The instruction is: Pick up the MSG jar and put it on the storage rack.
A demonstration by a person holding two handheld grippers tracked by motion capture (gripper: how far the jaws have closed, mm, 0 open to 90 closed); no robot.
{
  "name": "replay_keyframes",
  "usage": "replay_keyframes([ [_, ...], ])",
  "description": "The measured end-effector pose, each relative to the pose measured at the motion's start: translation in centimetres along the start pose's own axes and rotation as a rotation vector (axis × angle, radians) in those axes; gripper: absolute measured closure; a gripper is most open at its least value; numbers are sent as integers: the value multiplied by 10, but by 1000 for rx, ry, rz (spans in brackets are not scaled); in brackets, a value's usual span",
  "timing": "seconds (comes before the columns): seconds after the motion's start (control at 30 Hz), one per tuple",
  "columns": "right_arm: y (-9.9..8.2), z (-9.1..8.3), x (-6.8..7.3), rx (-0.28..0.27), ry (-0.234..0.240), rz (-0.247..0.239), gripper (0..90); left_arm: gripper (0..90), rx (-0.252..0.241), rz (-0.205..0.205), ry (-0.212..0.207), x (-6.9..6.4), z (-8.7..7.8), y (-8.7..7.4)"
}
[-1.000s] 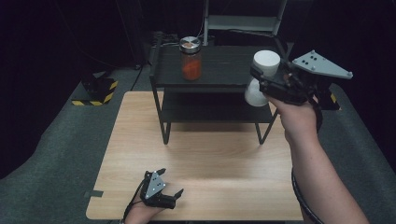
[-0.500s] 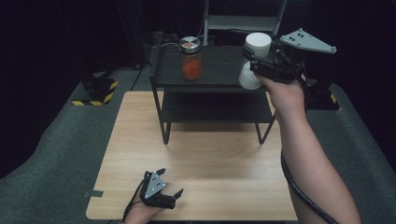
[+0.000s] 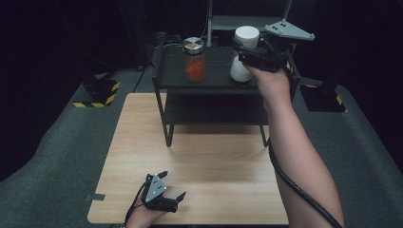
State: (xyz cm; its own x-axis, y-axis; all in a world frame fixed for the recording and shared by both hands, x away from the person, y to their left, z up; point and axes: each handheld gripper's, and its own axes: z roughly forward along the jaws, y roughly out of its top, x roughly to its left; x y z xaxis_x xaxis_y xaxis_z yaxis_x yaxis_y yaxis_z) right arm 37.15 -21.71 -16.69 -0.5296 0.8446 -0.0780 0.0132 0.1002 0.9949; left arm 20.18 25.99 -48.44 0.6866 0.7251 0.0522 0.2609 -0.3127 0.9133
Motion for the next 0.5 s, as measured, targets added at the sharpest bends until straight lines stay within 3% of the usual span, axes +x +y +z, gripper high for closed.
replay_keyframes([
  [0.13, 0, 10, 0, 3, -7, 14, 340, 4, 0, -2, -3, 1, 0, 0],
  [0.5, -2, 17, -3, 2, -9, 50, 340, 4, -4, 3, -3, 1, 0, -1],
])
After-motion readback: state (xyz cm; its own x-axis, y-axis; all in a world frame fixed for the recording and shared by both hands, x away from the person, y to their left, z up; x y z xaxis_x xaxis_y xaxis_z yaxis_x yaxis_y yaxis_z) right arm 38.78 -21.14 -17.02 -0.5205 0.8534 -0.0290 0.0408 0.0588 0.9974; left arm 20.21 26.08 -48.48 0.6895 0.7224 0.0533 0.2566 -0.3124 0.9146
